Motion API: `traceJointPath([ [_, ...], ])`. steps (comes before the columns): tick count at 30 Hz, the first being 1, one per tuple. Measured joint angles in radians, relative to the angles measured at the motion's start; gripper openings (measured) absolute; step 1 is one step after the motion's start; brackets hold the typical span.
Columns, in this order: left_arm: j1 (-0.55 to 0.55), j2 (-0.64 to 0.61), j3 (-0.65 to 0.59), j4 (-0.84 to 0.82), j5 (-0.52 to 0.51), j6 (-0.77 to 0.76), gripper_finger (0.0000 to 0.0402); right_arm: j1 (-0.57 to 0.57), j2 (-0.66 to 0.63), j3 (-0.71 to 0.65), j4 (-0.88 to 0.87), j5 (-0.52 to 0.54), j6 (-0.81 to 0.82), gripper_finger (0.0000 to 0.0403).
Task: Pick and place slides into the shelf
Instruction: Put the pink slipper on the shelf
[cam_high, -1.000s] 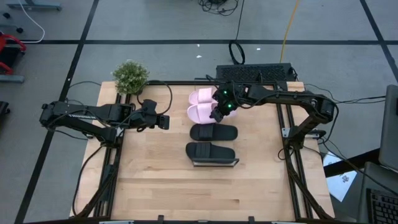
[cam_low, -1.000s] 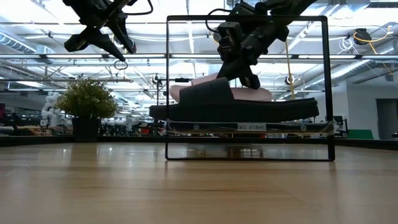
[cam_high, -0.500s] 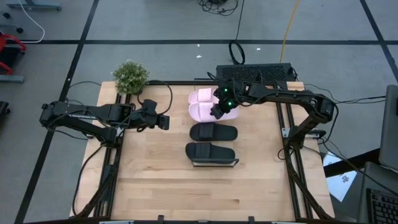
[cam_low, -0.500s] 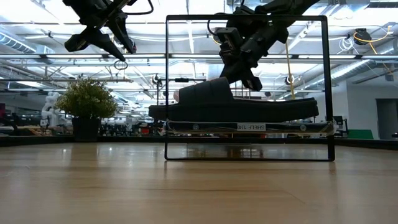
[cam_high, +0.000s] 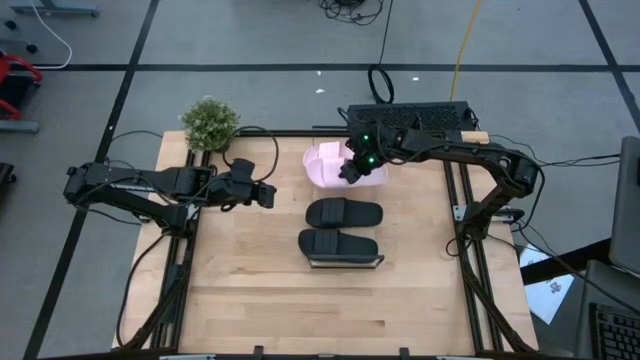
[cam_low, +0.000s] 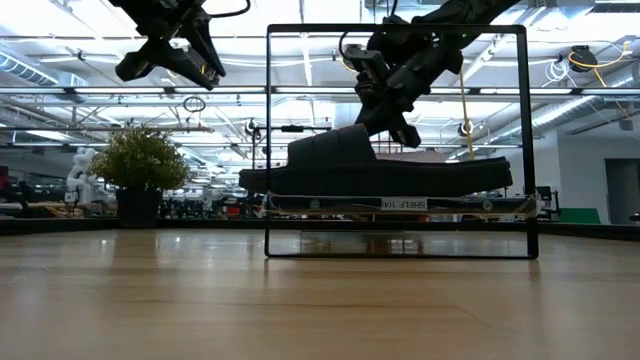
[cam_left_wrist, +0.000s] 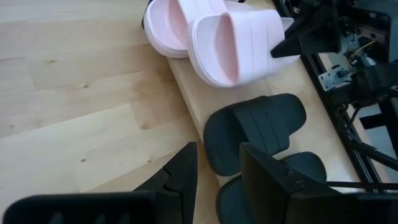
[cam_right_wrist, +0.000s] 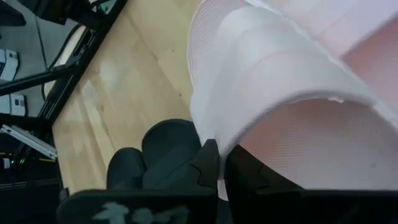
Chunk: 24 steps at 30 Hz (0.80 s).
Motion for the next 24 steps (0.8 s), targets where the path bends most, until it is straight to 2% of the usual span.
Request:
traceJointPath([
  [24, 0.0, 0.0, 0.0, 0.004, -0.026, 0.0, 0.0115, 0.079, 0.0, 0.0, 0.0, 0.0, 0.058, 0.0],
])
